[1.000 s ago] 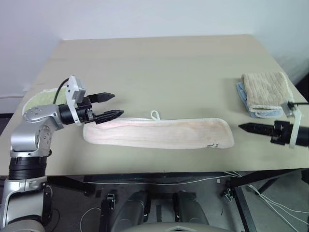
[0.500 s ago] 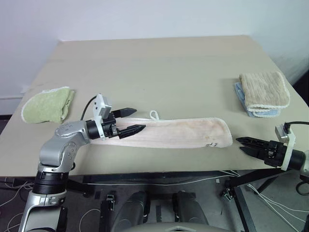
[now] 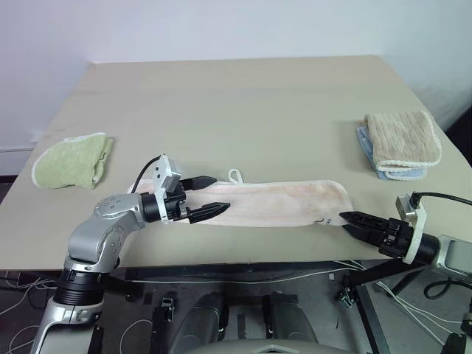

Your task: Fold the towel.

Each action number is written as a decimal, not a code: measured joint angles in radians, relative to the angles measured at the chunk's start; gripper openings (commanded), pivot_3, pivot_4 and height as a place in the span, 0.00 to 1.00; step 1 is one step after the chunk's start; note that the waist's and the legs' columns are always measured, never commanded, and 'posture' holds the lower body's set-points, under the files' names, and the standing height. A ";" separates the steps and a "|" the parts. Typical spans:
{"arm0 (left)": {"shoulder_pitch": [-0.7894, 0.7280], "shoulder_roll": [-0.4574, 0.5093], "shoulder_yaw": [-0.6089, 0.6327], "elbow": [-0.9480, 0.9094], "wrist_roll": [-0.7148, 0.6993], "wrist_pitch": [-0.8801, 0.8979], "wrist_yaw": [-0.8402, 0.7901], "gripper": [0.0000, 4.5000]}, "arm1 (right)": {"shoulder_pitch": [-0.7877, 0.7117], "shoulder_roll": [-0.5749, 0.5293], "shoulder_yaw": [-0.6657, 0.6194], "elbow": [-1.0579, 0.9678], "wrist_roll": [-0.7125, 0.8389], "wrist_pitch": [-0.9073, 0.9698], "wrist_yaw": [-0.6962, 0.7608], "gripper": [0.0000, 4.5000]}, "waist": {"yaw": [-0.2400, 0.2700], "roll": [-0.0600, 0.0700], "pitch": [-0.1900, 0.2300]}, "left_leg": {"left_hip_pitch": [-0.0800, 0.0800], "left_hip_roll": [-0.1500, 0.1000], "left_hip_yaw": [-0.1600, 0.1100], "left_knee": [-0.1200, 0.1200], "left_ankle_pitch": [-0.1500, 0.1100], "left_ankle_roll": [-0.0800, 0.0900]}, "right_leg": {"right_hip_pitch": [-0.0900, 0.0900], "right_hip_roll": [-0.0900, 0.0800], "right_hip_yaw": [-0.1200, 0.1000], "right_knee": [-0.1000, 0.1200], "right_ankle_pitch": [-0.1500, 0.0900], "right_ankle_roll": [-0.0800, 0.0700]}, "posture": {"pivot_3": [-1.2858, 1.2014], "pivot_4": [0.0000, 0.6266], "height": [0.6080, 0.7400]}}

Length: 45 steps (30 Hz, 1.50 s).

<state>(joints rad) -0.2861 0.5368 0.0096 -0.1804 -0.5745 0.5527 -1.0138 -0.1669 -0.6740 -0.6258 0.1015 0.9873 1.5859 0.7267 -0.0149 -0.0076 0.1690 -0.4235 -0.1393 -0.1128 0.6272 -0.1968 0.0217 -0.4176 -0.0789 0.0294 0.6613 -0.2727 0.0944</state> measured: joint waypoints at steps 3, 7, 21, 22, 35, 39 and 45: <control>0.004 0.003 -0.018 -0.001 0.007 -0.004 0.001 1.00 | -0.009 0.030 -0.018 0.001 0.001 0.003 -0.038 1.00 | -0.005 -0.004 -0.002 | 0.002 0.001 0.000 0.000 0.000 0.000 | 0.002 0.000 0.000 0.000 0.000 0.000 | 0.52 0.24 1.00; 0.018 0.012 -0.041 -0.013 0.028 -0.022 -0.008 1.00 | -0.030 0.042 -0.018 0.006 -0.007 0.001 -0.071 1.00 | -0.007 -0.004 -0.002 | 0.008 0.005 0.001 -0.001 -0.001 0.000 | 0.011 0.000 -0.003 -0.008 0.000 -0.001 | 0.52 0.24 1.00; 0.034 0.024 -0.056 -0.015 0.051 -0.040 -0.010 1.00 | -0.082 0.066 0.006 0.066 -0.033 0.006 -0.104 0.10 | -0.002 -0.005 -0.002 | 0.012 0.013 0.008 -0.015 -0.001 0.000 | 0.008 -0.003 -0.013 -0.020 0.005 -0.004 | 0.52 0.24 1.00; 0.046 0.030 -0.068 -0.021 0.064 -0.047 -0.012 1.00 | -0.085 0.066 0.005 0.063 -0.029 0.007 -0.102 0.03 | -0.003 -0.006 -0.003 | 0.012 0.014 0.008 -0.014 -0.001 0.000 | 0.010 -0.003 -0.012 -0.022 0.006 -0.005 | 0.52 0.24 1.00; 0.050 0.039 -0.080 -0.031 0.073 -0.063 -0.025 1.00 | -0.014 -0.024 0.010 0.085 -0.024 -0.041 -0.019 0.01 | 0.021 -0.005 -0.003 | 0.006 0.014 0.009 -0.013 -0.005 0.003 | 0.010 -0.003 -0.014 -0.034 0.011 -0.002 | 0.52 0.24 1.00; 0.048 0.042 -0.076 -0.029 0.073 -0.063 -0.025 1.00 | 0.071 -0.199 -0.008 0.200 -0.095 -0.147 0.038 0.01 | 0.056 -0.002 -0.003 | 0.001 0.010 0.009 -0.012 -0.007 0.006 | 0.007 -0.007 -0.014 -0.036 0.012 -0.001 | 0.52 0.24 1.00; 0.021 0.039 -0.076 -0.020 0.071 -0.059 -0.027 1.00 | 0.118 -0.338 -0.010 0.296 -0.145 -0.252 0.175 0.01 | 0.049 0.000 -0.004 | 0.000 0.012 0.010 -0.012 -0.007 0.006 | 0.006 -0.005 -0.014 -0.035 0.012 0.000 | 0.52 0.24 1.00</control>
<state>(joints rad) -0.2654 0.5762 -0.0668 -0.2008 -0.5032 0.4938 -1.0409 -0.0486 -1.0124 -0.6354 0.3977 0.8428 1.3344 0.9021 0.0345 -0.0072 0.1654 -0.4234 -0.1270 -0.1026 0.6155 -0.2038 0.0273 -0.4120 -0.0843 0.0151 0.6263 -0.2604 0.0944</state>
